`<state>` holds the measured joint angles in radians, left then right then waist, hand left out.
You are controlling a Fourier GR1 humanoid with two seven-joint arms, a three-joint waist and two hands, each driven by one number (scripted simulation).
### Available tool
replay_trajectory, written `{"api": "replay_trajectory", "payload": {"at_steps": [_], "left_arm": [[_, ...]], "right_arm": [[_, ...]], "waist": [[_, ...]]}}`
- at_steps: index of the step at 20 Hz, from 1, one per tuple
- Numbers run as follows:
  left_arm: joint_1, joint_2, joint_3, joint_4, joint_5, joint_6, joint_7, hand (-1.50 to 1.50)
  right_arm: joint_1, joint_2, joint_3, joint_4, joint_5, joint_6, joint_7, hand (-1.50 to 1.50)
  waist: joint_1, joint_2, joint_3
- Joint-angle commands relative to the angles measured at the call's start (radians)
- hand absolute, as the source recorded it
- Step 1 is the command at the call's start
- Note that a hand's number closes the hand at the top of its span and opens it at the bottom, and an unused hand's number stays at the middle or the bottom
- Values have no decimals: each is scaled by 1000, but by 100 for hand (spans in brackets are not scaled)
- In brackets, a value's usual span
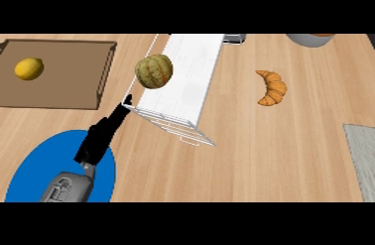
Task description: Pick the squash from the placemat and place it in the tiered shelf
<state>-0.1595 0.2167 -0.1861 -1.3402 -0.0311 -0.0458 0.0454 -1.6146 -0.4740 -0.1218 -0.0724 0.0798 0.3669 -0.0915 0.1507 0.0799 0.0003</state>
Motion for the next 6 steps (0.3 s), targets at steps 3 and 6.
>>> {"api": "replay_trajectory", "payload": {"at_steps": [3, 6], "left_arm": [[2, 3, 1, 2, 1, -8, -12, 0], [-5, 6, -2, 10, -3, -14, -10, 0]], "right_arm": [[13, -62, 24, -16, 27, 97, -44, -150], [7, -73, 35, -9, 40, 108, -30, -150]], "waist": [[25, 6, 0], [33, 9, 0]]}}
